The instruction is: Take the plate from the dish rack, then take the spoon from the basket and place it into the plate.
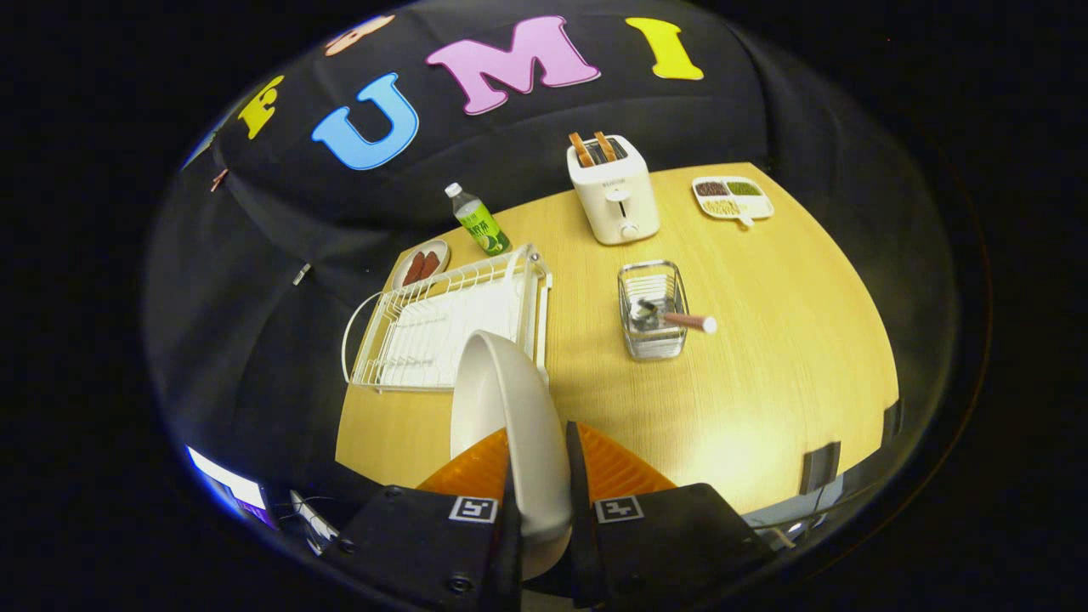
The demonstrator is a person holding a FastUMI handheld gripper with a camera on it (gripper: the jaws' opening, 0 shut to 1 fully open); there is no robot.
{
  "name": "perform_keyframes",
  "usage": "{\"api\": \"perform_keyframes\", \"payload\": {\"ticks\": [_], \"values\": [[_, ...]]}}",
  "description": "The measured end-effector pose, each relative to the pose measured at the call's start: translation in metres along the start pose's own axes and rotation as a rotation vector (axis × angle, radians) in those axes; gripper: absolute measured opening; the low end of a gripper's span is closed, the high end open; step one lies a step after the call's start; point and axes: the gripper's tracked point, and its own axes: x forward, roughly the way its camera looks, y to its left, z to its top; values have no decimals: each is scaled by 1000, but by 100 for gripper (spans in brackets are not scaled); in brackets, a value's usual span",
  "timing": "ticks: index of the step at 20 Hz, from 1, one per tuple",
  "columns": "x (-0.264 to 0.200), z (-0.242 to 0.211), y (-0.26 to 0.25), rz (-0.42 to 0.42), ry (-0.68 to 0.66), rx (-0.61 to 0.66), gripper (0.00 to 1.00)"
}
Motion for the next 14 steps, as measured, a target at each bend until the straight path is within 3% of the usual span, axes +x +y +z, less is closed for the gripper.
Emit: {"api": "perform_keyframes", "payload": {"ticks": [3, 8, 14], "values": [[2, -24, -21, 1, 40, 73, 27], [27, -54, -72, -72, 94, 118, 27], [63, -62, -77, -7, 82, 205, 27]]}}
